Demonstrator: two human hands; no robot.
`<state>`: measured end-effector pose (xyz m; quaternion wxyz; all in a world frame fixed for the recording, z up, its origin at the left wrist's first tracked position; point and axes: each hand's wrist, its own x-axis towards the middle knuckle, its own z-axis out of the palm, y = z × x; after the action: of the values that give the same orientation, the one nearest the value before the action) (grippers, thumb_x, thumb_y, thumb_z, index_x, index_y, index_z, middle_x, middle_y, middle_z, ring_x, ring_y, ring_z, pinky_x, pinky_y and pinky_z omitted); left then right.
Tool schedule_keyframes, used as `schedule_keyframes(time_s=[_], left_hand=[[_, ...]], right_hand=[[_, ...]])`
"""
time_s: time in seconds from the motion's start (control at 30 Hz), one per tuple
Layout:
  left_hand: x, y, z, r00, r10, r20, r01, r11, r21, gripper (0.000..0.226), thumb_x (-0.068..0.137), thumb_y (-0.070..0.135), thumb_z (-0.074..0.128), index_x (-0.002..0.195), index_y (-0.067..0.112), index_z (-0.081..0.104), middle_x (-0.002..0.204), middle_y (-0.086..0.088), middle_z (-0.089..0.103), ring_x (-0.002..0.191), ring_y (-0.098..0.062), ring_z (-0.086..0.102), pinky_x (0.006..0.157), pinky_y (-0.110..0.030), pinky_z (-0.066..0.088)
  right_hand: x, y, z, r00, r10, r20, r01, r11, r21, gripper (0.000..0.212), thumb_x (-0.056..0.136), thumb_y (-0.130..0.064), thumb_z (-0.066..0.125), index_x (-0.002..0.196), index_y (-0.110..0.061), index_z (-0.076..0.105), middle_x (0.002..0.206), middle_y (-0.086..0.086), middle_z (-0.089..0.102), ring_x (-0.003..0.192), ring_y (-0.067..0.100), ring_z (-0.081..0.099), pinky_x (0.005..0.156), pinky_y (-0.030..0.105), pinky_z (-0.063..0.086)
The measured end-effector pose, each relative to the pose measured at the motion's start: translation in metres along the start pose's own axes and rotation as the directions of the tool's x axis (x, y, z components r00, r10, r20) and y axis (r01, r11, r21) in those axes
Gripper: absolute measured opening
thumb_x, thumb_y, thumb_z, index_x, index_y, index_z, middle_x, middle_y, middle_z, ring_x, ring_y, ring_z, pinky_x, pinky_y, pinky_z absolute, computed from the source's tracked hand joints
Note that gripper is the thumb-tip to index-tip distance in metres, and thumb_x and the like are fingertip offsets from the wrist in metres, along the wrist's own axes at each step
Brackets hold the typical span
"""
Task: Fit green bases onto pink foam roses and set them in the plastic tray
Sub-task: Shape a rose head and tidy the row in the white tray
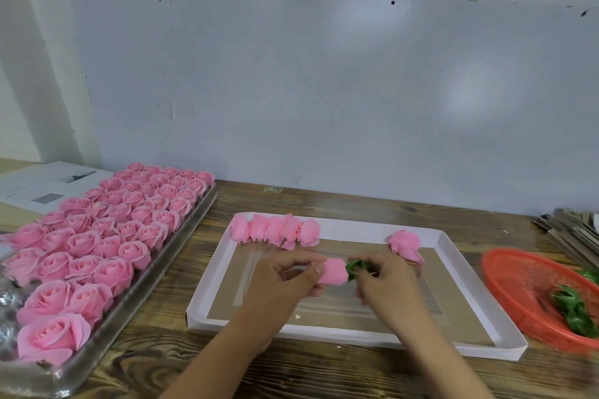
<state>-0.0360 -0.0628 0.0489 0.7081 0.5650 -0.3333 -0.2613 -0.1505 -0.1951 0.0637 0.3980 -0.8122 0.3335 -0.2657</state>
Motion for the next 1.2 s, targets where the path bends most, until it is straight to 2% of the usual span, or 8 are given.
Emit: schedule_keyframes(time_s=[0.17, 0.27, 0.4, 0.63, 0.77, 0.97, 1.13, 1.2], left_hand=[[0.001, 0.0, 0.0, 0.999, 0.024, -0.04, -0.024, 1.0, 0.012, 0.029, 0.091, 0.005, 0.07, 0.089, 0.031, 0.083, 0.093, -0.001, 0.079, 0.079, -0.016, 0.075, 0.072, -0.023, 0.06], [0.002, -0.001, -0.001, 0.996, 0.031, -0.081, -0.031, 1.0, 0.002, 0.028, 0.09, 0.004, 0.07, 0.088, 0.029, 0.083, 0.092, -0.001, 0.08, 0.079, -0.016, 0.075, 0.072, -0.024, 0.06], [0.004, -0.005, -0.002, 0.994, 0.02, -0.111, -0.018, 1.0, 0.015, 0.018, 0.091, 0.005, 0.07, 0.1, 0.017, 0.08, 0.095, -0.003, 0.079, 0.08, -0.019, 0.075, 0.074, -0.027, 0.061], [0.004, -0.007, -0.001, 0.992, 0.015, -0.128, -0.014, 1.0, 0.009, 0.017, 0.09, 0.005, 0.071, 0.1, 0.016, 0.079, 0.094, -0.001, 0.079, 0.08, -0.018, 0.075, 0.074, -0.027, 0.062], [0.002, -0.006, 0.002, 0.994, 0.013, -0.106, -0.013, 1.0, 0.0, 0.023, 0.091, 0.007, 0.071, 0.093, 0.027, 0.082, 0.093, 0.001, 0.079, 0.082, -0.016, 0.075, 0.072, -0.024, 0.06], [0.002, -0.005, 0.0, 0.997, -0.012, -0.072, 0.008, 0.998, -0.055, 0.02, 0.093, 0.009, 0.068, 0.098, 0.022, 0.082, 0.098, -0.003, 0.079, 0.086, -0.014, 0.074, 0.075, -0.023, 0.059], [0.002, -0.005, 0.001, 0.999, -0.018, -0.046, 0.016, 0.999, -0.049, 0.021, 0.092, 0.009, 0.069, 0.095, 0.026, 0.082, 0.097, -0.003, 0.079, 0.085, -0.017, 0.075, 0.075, -0.024, 0.06], [0.001, -0.005, 0.001, 0.999, -0.008, -0.04, 0.006, 0.999, -0.04, 0.022, 0.092, 0.009, 0.069, 0.095, 0.027, 0.082, 0.097, -0.003, 0.079, 0.084, -0.016, 0.075, 0.075, -0.023, 0.059]], right_hand=[[-0.011, -0.005, 0.002, 0.999, -0.005, 0.04, -0.006, 0.959, 0.282, 0.039, 0.089, 0.006, 0.054, 0.092, -0.028, 0.073, 0.074, 0.001, 0.073, 0.06, 0.008, 0.066, 0.06, 0.022, 0.056], [-0.015, -0.001, 0.003, 0.997, 0.007, 0.076, -0.039, 0.899, 0.435, 0.042, 0.09, 0.006, 0.054, 0.098, -0.033, 0.069, 0.084, -0.003, 0.076, 0.073, 0.012, 0.07, 0.069, 0.023, 0.059], [-0.019, 0.006, 0.005, 0.997, 0.024, 0.07, -0.061, 0.811, 0.582, 0.034, 0.094, 0.005, 0.052, 0.108, -0.022, 0.068, 0.085, 0.008, 0.076, 0.078, 0.018, 0.072, 0.071, 0.022, 0.058], [-0.023, 0.019, 0.015, 0.999, 0.034, -0.036, -0.005, 0.792, 0.611, 0.026, 0.09, 0.0, 0.063, 0.113, -0.013, 0.066, 0.097, 0.009, 0.074, 0.079, 0.021, 0.073, 0.071, 0.029, 0.06], [-0.024, 0.022, 0.019, 0.998, 0.009, -0.063, 0.031, 0.799, 0.6, 0.027, 0.089, -0.004, 0.066, 0.113, -0.016, 0.066, 0.1, -0.002, 0.075, 0.081, 0.017, 0.073, 0.067, 0.029, 0.059], [-0.023, 0.025, 0.024, 0.997, -0.033, -0.076, 0.072, 0.806, 0.587, 0.025, 0.083, -0.001, 0.071, 0.099, -0.02, 0.069, 0.097, -0.009, 0.076, 0.08, 0.019, 0.074, 0.06, 0.024, 0.057], [-0.021, 0.028, 0.023, 0.993, -0.052, -0.103, 0.101, 0.822, 0.561, 0.024, 0.084, -0.001, 0.071, 0.101, -0.019, 0.069, 0.089, -0.002, 0.077, 0.078, 0.025, 0.073, 0.072, 0.036, 0.061], [-0.021, 0.028, 0.022, 0.993, -0.063, -0.1, 0.109, 0.822, 0.56, 0.025, 0.084, -0.002, 0.071, 0.103, -0.018, 0.069, 0.088, -0.001, 0.077, 0.077, 0.023, 0.073, 0.072, 0.036, 0.061]])
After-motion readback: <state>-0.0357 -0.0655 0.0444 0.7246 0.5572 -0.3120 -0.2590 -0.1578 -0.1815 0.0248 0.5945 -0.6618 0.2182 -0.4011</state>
